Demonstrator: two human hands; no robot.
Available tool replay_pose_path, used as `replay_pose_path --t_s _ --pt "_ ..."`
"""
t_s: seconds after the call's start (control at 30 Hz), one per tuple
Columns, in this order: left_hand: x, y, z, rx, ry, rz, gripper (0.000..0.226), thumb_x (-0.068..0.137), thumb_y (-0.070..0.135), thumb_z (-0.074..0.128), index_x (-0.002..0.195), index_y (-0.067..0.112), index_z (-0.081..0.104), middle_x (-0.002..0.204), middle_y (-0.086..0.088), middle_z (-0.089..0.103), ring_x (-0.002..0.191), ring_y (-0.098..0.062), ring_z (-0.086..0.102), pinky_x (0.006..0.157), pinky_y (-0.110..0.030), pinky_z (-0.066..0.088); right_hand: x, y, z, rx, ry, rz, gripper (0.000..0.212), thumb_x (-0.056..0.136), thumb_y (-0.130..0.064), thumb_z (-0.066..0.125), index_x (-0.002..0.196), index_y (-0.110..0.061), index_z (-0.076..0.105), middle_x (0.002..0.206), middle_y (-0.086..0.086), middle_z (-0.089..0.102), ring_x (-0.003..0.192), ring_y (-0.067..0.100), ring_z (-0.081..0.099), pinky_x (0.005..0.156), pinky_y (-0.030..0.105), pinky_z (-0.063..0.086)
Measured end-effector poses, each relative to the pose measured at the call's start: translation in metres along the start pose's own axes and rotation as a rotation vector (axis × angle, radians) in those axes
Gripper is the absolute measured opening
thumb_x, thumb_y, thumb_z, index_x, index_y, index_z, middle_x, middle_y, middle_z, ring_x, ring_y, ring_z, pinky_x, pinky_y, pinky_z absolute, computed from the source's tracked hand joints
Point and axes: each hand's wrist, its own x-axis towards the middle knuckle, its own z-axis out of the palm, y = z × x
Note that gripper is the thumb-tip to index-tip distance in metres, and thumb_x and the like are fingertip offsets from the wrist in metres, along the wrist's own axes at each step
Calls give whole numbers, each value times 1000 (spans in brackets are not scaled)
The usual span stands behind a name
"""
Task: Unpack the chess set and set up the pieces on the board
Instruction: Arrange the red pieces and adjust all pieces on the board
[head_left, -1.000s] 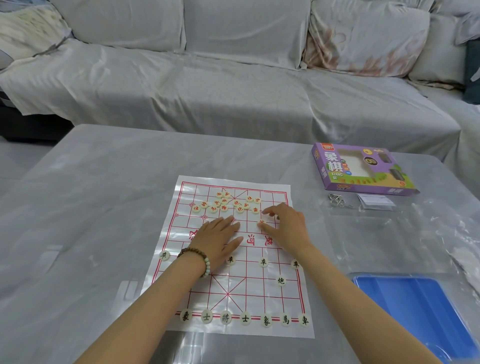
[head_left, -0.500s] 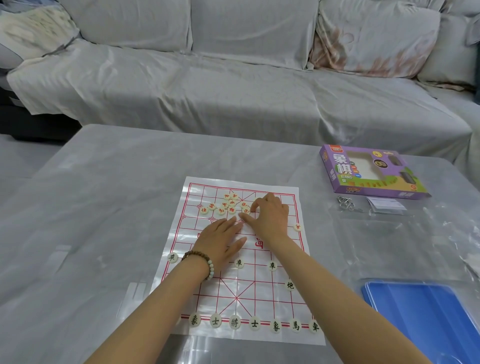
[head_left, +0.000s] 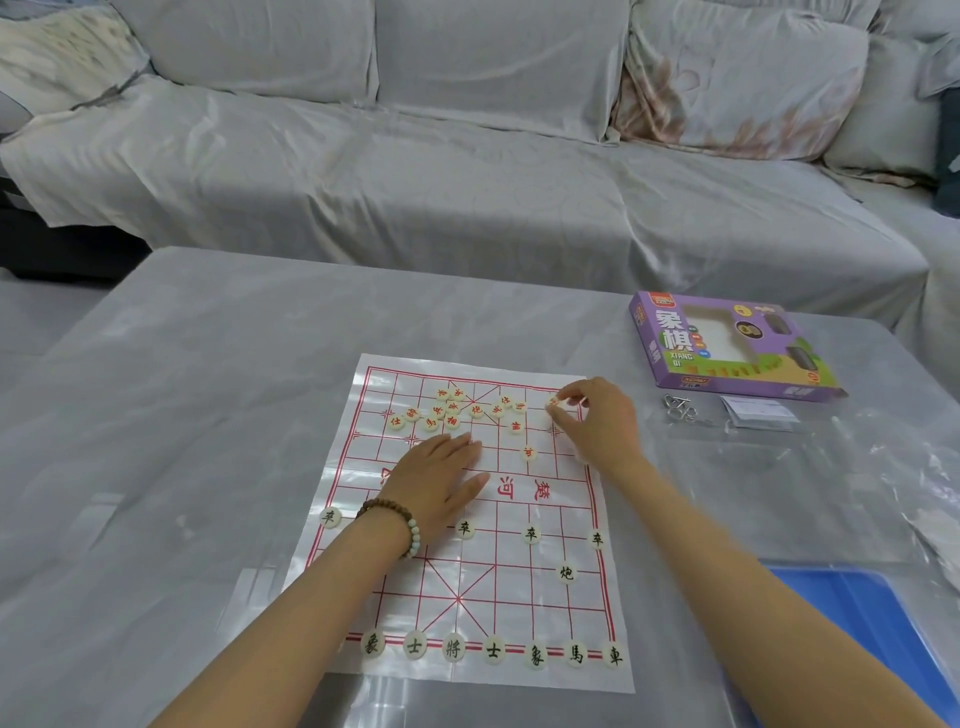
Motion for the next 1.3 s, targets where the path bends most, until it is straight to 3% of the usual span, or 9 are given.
replay_pose_path --t_s 0.13,0.3,0.5,0.67,0.83,0.93,1.1,1.23,1.3 --pt "7 2 5 38 -43 -36 57 97 48 17 148 23 12 156 6 6 144 -16 3 116 -32 8 0 15 -3 -77 -158 4 22 83 -38 67 97 -21 67 96 -5 63 85 6 51 88 33 46" --pt "7 2 8 54 -34 -44 57 97 48 16 148 24 11 156 7 3 144 -15 2 116 -32 7 -2 18 2 -141 -289 -70 22 84 -35 66 104 -27 67 106 -6 63 96 10 55 94 32 41" --pt "6 2 11 16 -29 -57 57 97 49 15 148 25 9 156 8 1 144 -15 0 116 -32 4 -2 12 9 -156 -231 6 37 77 -51 68 103 -26 61 94 -9 56 93 12 55 87 31 43" --pt "6 2 11 -7 -18 -54 56 97 48 16 148 26 11 156 9 2 144 -14 0 116 -31 4 -4 16 15 -121 -168 2 19 84 -38 65 99 -27 67 104 -4 63 97 14 56 87 30 41" --pt "6 1 13 -13 -13 -60 56 97 49 17 148 27 10 156 9 2 144 -14 0 116 -32 4 -8 25 9 -100 -186 25 31 83 -43 65 111 -28 64 109 -5 61 98 12 55 91 32 42" --pt "7 2 13 -13 -11 -64 56 97 49 16 148 27 11 156 9 2 144 -14 1 116 -32 5 -8 25 10 -105 -171 36 30 83 -43 65 108 -27 66 109 -5 62 99 12 55 92 32 42" --pt "9 5 6 -32 31 -63 53 97 47 22 145 25 23 155 6 16 142 -16 12 115 -31 11 -8 24 9 -63 -175 45 28 84 -41 65 108 -27 65 105 -7 60 94 9 53 91 31 42" --pt "17 19 -1 -161 150 -81 46 95 43 39 137 24 39 144 4 37 133 -15 32 109 -30 28 -12 35 -9 179 -58 141 22 89 -33 59 107 -22 65 104 -5 61 85 5 53 69 11 39" --pt "24 27 -2 -232 177 -102 43 92 42 47 132 25 45 136 4 45 123 -14 42 102 -30 39 -19 44 -17 224 -23 157 17 91 -29 58 103 -20 66 106 -2 63 83 5 53 66 8 36"
